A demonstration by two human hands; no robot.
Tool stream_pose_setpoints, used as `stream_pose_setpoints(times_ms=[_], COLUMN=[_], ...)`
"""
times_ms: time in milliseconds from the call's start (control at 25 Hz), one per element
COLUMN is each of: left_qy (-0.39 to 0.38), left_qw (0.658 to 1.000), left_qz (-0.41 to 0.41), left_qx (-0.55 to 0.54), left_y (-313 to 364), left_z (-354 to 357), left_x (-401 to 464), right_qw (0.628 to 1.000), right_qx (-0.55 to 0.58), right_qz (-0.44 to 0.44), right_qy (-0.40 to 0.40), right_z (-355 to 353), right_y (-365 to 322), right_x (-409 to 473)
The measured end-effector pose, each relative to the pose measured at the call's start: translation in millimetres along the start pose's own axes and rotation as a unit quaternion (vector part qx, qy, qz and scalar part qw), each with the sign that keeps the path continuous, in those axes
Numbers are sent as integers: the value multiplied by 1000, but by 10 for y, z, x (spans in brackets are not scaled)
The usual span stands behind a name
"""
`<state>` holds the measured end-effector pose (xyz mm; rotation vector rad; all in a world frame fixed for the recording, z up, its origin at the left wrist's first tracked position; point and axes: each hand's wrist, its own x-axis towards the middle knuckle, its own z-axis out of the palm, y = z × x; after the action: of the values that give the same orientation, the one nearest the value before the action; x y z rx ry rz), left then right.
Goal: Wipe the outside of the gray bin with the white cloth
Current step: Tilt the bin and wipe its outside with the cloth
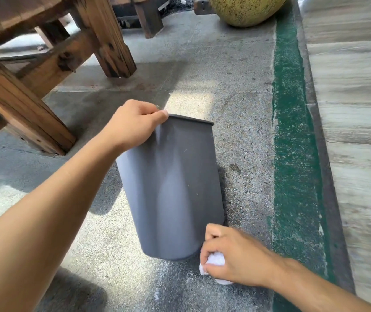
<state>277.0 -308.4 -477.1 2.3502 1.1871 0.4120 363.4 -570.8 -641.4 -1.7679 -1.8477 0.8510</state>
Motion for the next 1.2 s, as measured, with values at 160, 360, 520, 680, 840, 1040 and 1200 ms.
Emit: stream_pose_setpoints(times_ms=[160,360,520,680,840,1040,1200], left_qy=[-7,-44,-81,-81,-55,-28,-56], left_qw=[996,986,984,984,982,982,984], left_qz=[-19,-55,-41,-29,-62,-81,-39], left_qx=[-90,-154,-151,-159,-172,-166,-163], left_y=[10,66,72,3,-108,-253,-289], left_z=[-16,-54,-84,-83,-84,-118,-146], left_x=[-13,-4,15,33,60,69,31], right_qw=[991,937,907,902,916,939,962], right_qx=[94,153,171,185,201,237,196], right_qz=[37,46,23,18,19,21,69], right_qy=[86,310,384,389,348,250,179], right_z=[-312,-1088,-1380,-1274,-916,-290,261], right_y=[-28,-348,-588,-611,-411,-143,16], right_x=[146,684,1141,1420,1337,915,525])
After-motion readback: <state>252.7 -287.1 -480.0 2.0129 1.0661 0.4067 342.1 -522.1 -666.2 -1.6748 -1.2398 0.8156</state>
